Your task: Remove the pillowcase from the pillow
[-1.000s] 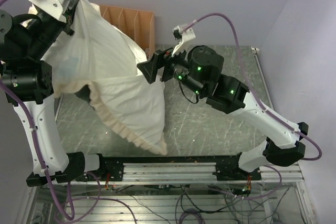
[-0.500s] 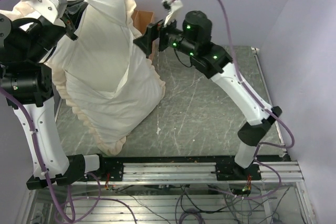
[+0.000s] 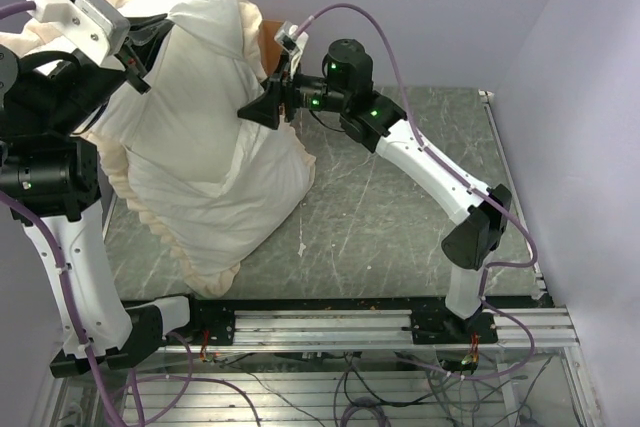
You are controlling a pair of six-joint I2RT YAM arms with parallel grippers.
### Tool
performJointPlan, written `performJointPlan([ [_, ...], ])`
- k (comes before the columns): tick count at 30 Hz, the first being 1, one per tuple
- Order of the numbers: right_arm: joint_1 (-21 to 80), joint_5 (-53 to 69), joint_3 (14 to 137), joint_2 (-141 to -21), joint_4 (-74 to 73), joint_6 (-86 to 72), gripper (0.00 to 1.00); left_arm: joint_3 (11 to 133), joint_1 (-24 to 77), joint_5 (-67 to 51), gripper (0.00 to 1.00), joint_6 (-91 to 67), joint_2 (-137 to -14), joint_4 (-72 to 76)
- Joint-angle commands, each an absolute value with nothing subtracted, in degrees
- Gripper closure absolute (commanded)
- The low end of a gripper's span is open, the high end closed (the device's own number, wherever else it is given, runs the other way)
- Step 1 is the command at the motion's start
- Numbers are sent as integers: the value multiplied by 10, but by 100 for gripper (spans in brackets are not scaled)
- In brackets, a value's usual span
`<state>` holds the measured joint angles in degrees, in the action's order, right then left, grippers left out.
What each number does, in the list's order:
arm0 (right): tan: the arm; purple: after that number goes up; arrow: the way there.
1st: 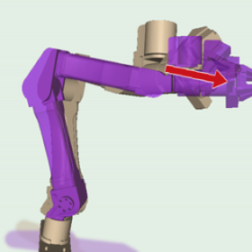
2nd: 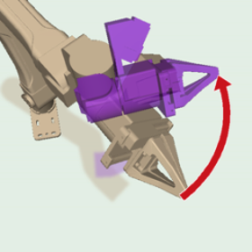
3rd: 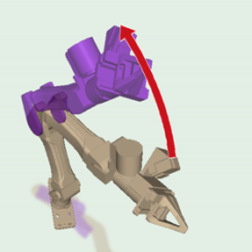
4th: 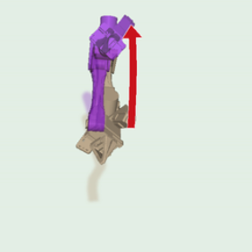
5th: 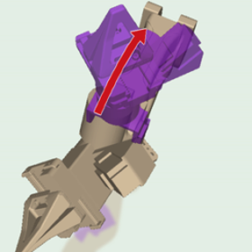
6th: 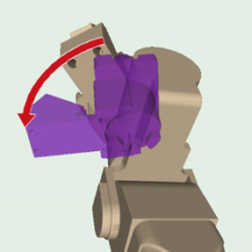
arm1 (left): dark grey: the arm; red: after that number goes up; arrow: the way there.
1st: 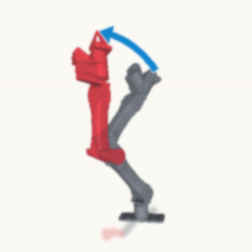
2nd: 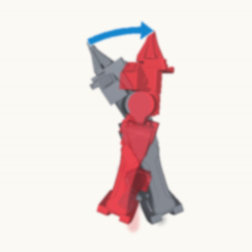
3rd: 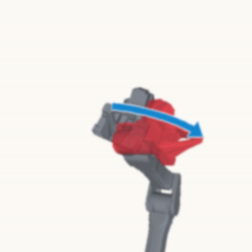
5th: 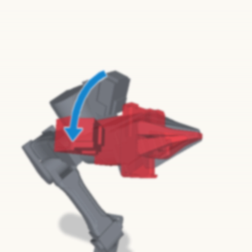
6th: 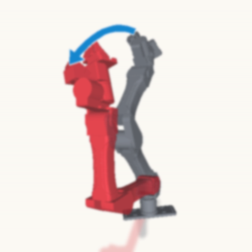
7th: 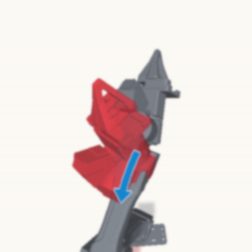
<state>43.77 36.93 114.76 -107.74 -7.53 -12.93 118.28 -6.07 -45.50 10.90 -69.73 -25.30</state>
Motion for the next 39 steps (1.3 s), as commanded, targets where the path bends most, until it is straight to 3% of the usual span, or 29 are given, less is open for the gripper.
performJointPlan([
  [1,438,371,1139,-1067,1,-170,69,1177,-62,-453,93,119,-673,-185],
  [3,438,305,1122,-1042,12,-166,100,1168,-61,-442,93,131,-669,-191],
  [10,451,51,981,-897,142,-116,100,1158,-62,-329,93,180,-673,-177],
  [16,559,-147,820,-789,275,34,100,1173,-62,-219,93,206,-683,-123],
  [25,604,-177,681,-748,228,8,100,1198,-62,-396,93,142,-673,-214],
  [28,604,-173,679,-743,185,-16,80,1187,-62,-436,93,143,-657,-236],
  [33,612,-231,717,-722,157,-45,25,1165,-62,-440,93,173,-635,-257],
  [35,633,-255,722,-709,172,-30,9,1159,-62,-437,93,188,-631,-269],
  [39,683,-266,738,-698,194,15,3,1134,-62,-440,93,192,-618,-269],
])
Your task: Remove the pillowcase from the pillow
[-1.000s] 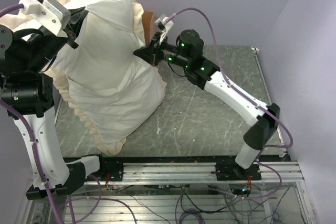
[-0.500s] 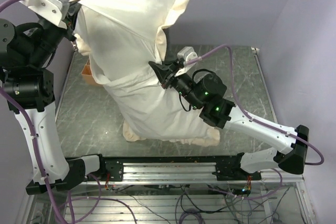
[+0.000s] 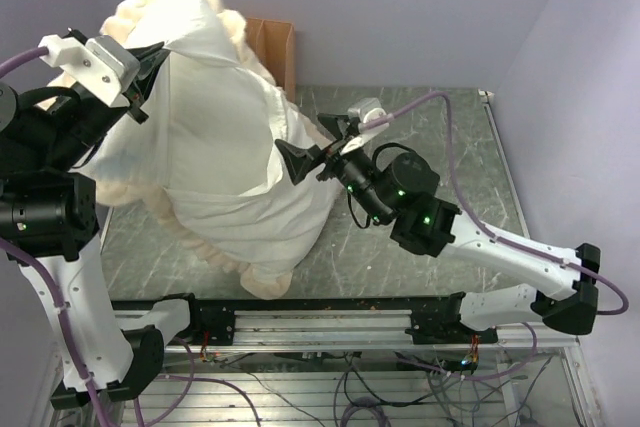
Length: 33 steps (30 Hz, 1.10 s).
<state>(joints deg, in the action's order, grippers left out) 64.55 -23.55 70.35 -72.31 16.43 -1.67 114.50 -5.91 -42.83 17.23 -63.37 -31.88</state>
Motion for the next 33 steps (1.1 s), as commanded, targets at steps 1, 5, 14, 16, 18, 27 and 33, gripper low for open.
performJointPlan([
  [1,687,-252,749,-702,189,18,3,1128,-62,-444,93,190,-615,-266],
  [5,688,-144,815,-738,130,17,1,1111,-62,-448,93,178,-609,-252],
  [14,607,77,1092,-907,-92,-1,0,1093,-62,-450,93,172,-599,-247],
  [16,567,122,1128,-938,-106,-30,0,1093,-62,-450,93,171,-595,-247],
  [18,544,155,1145,-957,-103,-44,0,1095,-62,-453,93,172,-594,-251],
  [27,495,290,1275,-1090,-147,-91,0,1105,-62,-458,93,173,-593,-263],
  [33,491,408,1287,-1144,-112,-125,0,1095,-62,-455,93,189,-590,-277],
])
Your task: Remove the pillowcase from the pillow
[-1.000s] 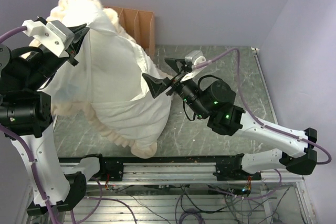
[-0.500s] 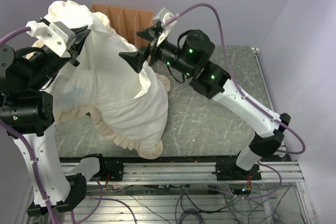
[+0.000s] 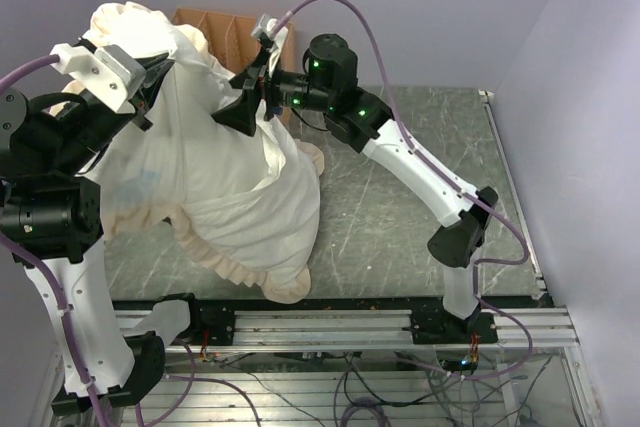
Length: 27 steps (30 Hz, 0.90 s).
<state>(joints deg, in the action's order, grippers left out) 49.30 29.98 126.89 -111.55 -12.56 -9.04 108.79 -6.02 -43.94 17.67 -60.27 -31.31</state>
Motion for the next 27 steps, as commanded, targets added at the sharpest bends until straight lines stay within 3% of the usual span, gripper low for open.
performJointPlan([
  [1,491,427,1286,-1150,-100,-134,0,1092,-62,-454,93,192,-589,-279],
  [3,492,451,1291,-1167,-80,-151,1,1089,-62,-450,93,196,-587,-284],
  [5,493,460,1300,-1185,-64,-169,10,1086,-62,-446,93,202,-585,-289],
  [8,495,432,1304,-1191,-38,-191,43,1077,-62,-434,93,216,-580,-297],
  [9,495,414,1297,-1185,-29,-194,57,1072,-62,-427,93,223,-579,-300],
  [11,497,361,1270,-1154,-17,-190,94,1059,-62,-406,93,238,-573,-304],
  [12,499,332,1254,-1132,-11,-182,100,1048,-62,-389,93,245,-569,-300],
  [17,528,205,1158,-1022,9,-111,100,977,-62,-268,90,285,-544,-265],
  [18,540,184,1144,-1005,7,-87,100,968,-62,-257,83,289,-540,-267],
  [19,556,156,1135,-993,2,-67,100,962,-62,-256,70,298,-538,-277],
  [22,611,57,1127,-976,-25,-6,100,971,-62,-306,53,326,-539,-348],
  [27,694,-85,1127,-988,-40,59,100,998,-62,-395,45,372,-535,-447],
])
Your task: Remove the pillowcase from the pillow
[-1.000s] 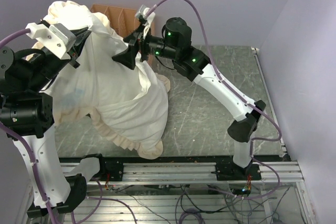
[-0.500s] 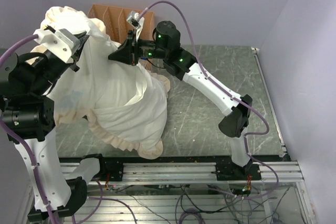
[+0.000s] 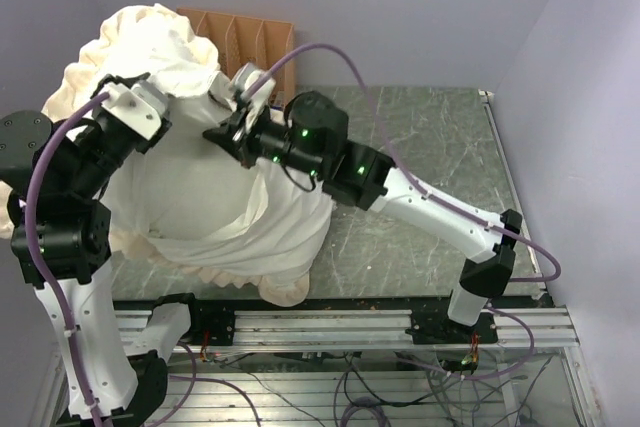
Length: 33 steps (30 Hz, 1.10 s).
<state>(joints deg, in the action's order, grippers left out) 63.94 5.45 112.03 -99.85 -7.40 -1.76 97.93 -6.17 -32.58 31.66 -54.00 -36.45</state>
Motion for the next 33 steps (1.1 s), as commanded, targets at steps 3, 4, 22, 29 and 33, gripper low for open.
performJointPlan([
  [3,743,-188,1122,-1001,-30,99,100,991,-62,-377,51,408,-526,-460],
  [4,753,-213,1113,-1000,-19,110,100,985,-62,-356,55,415,-522,-455],
  [22,846,-279,866,-869,130,150,100,912,-62,-189,93,264,-524,-235],
  [29,857,-189,729,-768,150,86,100,920,-62,-163,93,215,-534,-212],
  [33,870,-143,690,-730,126,58,100,941,-62,-174,93,200,-550,-241],
])
